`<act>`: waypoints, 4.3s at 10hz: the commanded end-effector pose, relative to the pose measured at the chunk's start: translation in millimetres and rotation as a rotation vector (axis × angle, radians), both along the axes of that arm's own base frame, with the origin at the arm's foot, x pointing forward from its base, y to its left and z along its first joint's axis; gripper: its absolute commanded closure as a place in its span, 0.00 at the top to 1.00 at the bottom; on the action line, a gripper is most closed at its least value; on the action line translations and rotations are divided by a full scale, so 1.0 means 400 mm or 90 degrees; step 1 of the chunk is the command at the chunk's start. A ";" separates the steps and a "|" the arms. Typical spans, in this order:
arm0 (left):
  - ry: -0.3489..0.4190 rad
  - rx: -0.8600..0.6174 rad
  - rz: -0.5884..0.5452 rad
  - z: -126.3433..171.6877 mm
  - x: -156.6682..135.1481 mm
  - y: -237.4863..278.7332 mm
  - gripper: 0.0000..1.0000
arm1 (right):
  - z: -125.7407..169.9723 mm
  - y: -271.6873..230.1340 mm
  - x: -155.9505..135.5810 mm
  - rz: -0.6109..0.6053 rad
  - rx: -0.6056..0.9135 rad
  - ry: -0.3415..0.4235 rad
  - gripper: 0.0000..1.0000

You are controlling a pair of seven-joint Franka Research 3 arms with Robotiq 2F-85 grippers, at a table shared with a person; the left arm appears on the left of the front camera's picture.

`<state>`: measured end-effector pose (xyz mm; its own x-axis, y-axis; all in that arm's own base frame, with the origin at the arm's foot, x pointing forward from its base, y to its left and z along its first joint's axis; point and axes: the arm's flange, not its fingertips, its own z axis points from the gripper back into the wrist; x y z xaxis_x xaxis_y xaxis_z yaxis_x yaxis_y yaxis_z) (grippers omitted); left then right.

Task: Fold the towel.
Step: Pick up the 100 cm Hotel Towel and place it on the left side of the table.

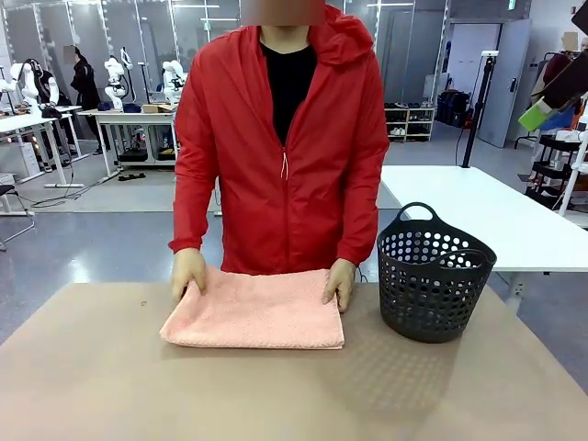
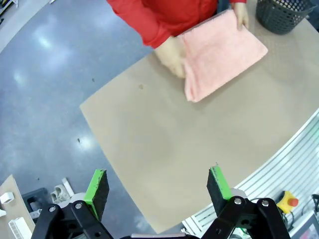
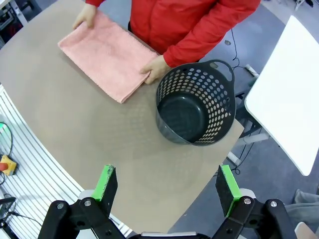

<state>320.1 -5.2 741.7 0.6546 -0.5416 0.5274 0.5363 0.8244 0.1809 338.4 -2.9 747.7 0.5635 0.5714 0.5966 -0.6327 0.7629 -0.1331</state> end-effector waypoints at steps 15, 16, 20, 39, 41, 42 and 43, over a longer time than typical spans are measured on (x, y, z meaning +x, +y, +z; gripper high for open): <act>0.003 0.004 -0.002 0.008 0.000 0.002 1.00 | 0.002 -0.005 -0.002 0.001 -0.002 0.000 1.00; 0.003 0.004 -0.002 0.008 0.000 0.002 1.00 | 0.002 -0.005 -0.002 0.001 -0.002 0.000 1.00; 0.003 0.004 -0.002 0.008 0.000 0.002 1.00 | 0.002 -0.005 -0.002 0.001 -0.002 0.000 1.00; 0.275 -0.463 0.032 -1.056 0.201 -0.384 1.00 | 0.002 -0.005 -0.002 0.001 -0.002 0.000 1.00; 0.289 -0.514 0.045 -1.110 0.206 -0.414 1.00 | 0.002 -0.005 -0.002 0.001 -0.002 0.000 1.00; 0.288 -0.536 0.043 -1.123 0.211 -0.429 1.00 | 0.002 -0.005 -0.002 0.001 -0.002 0.000 1.00; 0.277 -0.538 0.040 -1.136 0.215 -0.447 1.00 | 0.002 -0.005 -0.002 0.001 -0.002 0.000 1.00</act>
<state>398.3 -175.8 302.0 0.9172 -0.0558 0.3944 0.3358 0.6409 -0.6903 337.9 -3.7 748.0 0.5628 0.5711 0.5976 -0.6326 0.7629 -0.1332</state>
